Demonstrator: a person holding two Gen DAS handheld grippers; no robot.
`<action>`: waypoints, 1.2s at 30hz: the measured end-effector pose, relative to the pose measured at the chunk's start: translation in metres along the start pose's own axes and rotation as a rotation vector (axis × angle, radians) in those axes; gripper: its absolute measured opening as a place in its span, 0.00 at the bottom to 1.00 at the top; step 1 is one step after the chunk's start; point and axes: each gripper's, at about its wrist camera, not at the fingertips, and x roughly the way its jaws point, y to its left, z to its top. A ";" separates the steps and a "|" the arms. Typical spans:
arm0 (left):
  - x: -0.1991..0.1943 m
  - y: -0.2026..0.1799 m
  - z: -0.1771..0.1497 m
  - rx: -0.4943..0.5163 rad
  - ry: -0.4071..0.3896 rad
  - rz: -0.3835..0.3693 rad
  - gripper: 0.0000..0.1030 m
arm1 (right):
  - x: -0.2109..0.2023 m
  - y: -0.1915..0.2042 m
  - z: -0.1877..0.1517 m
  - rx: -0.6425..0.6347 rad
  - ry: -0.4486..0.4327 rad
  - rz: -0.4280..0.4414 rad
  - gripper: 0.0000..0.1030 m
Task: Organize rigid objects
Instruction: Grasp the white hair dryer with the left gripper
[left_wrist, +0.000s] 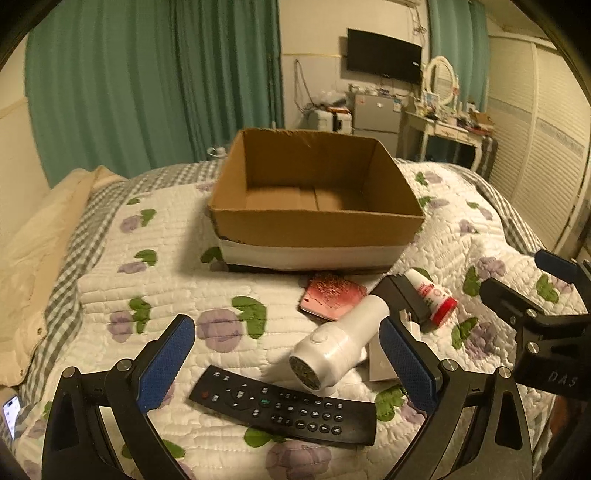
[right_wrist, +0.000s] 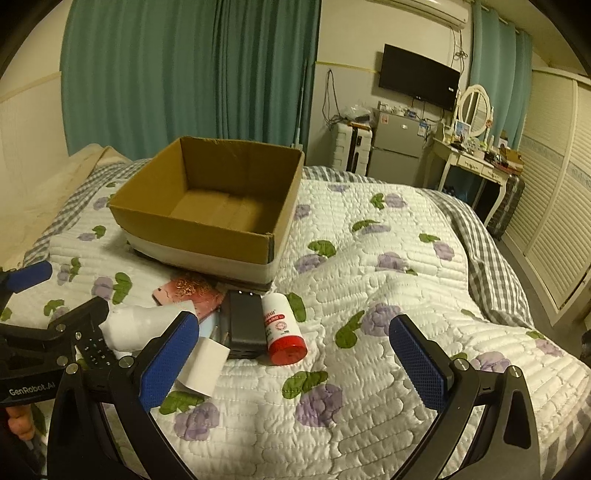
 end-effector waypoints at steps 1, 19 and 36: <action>0.003 -0.002 0.001 0.007 0.012 -0.014 0.97 | 0.002 -0.001 0.000 0.003 0.006 0.001 1.00; 0.061 -0.018 -0.015 0.104 0.186 -0.158 0.49 | 0.023 0.000 -0.007 -0.005 0.061 -0.011 1.00; 0.021 0.025 -0.010 -0.016 0.068 0.040 0.48 | 0.070 0.058 -0.031 -0.075 0.254 0.088 0.91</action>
